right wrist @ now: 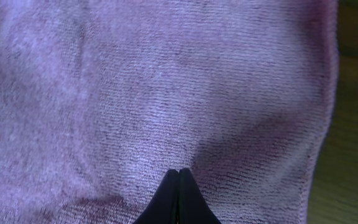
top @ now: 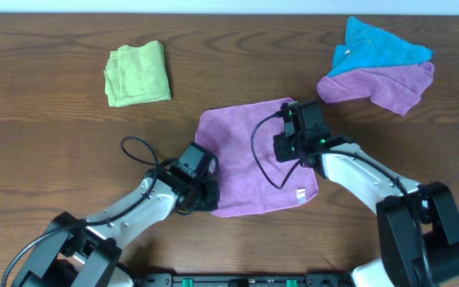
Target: Fold the cloth
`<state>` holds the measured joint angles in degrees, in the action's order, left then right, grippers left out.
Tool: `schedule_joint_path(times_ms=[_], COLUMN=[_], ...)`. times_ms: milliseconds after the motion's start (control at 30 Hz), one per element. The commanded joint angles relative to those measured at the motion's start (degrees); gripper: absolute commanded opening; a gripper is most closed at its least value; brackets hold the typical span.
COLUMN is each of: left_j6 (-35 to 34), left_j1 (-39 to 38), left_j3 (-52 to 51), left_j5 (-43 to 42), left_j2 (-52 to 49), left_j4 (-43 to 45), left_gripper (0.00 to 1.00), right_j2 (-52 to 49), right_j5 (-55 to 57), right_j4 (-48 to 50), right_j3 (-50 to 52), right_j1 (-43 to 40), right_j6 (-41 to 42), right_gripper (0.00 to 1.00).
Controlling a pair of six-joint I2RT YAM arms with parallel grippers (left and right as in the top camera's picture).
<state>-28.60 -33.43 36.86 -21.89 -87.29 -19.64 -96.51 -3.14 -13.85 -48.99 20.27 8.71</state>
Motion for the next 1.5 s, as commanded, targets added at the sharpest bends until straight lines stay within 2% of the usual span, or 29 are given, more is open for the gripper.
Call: schedule_joint_path(times_ms=[0,100,533,700,800,1067,1333,1467], left_j6=[-0.9,-0.8,-0.8,-0.8,-1.3,-3.0,-1.8,0.3], left_j1=[0.0,0.0,0.0,0.0,0.0,0.0,0.4,1.6], left_j3=[-1.8,-1.8,-1.8,-1.8,-1.8,-1.8,-1.6,0.6], left_j5=[-6.7,-7.5,-5.9,-13.4,-19.5,-27.4,-26.3,-18.7], left_j2=[-1.3,-1.3,-1.3,-1.3,-1.3,-1.3,-0.8,1.9], left_j4=[-1.0,-1.5,-1.4,-1.2,-2.4,-8.0,-10.4,-10.4], left_gripper=[0.19,0.13,0.16,0.15,0.26,0.33,0.35,0.41], right_j2=[-0.2,-0.2,-7.9,-8.7,-8.7,-8.7,-8.7,-8.7], right_j5=[4.7,4.9,1.2,1.6,1.6,3.4,3.3,3.3], right_j4=[0.2,0.4,0.6,1.5,3.0,5.1,5.4,5.4], right_j3=[0.3,0.3,0.4,0.4,0.4,0.4,0.4,0.4], right_j1=[0.4,0.4,0.4,0.4,0.4,0.4,0.4,0.4], right_j6=[0.0,0.0,2.2,2.2,2.2,2.1,1.9,1.9], right_gripper=[0.02,0.01,0.01,0.01,0.01,0.01,0.02,0.02])
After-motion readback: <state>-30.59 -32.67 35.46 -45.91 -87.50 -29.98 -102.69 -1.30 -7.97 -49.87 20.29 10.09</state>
